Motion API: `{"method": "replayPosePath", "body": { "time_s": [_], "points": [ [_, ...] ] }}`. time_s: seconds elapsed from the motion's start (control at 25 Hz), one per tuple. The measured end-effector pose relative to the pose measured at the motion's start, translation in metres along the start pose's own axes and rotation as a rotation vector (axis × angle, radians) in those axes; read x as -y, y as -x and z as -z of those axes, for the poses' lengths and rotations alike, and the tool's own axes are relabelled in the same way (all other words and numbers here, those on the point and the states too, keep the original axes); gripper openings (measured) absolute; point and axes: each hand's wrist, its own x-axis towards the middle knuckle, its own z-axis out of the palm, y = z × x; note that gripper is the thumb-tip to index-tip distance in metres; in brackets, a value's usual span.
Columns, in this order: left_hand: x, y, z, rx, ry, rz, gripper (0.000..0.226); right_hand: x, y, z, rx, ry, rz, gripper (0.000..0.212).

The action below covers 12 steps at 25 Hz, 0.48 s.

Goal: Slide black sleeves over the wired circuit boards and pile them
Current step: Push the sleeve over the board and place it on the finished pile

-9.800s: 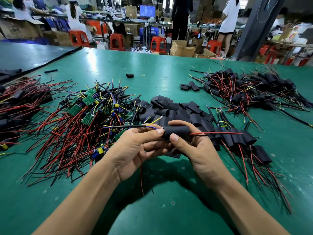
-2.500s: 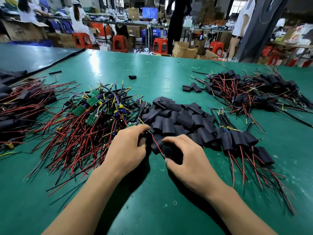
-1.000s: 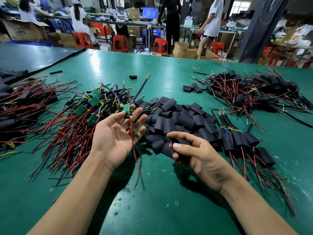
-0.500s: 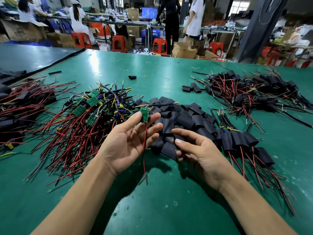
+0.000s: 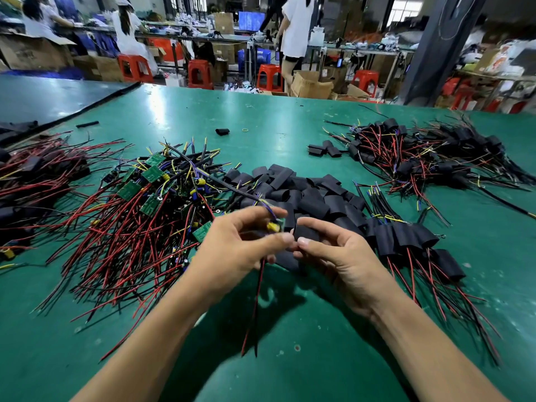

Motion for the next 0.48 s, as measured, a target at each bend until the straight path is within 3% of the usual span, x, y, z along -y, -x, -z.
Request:
{"method": "replayPosePath", "body": {
  "time_s": [0.16, 0.32, 0.48],
  "points": [
    [0.008, 0.003, -0.01, 0.061, -0.221, 0.016, 0.024, 0.0, -0.003, 0.002, -0.022, 0.008, -0.024, 0.054],
    [0.014, -0.001, -0.007, -0.014, -0.362, 0.053, 0.024, -0.006, -0.003, 0.001, -0.017, 0.099, -0.015, 0.045],
    [0.012, -0.003, 0.0, -0.097, -0.356, 0.072, 0.025, -0.007, -0.005, 0.002, -0.111, 0.119, 0.056, 0.035]
  ]
}}
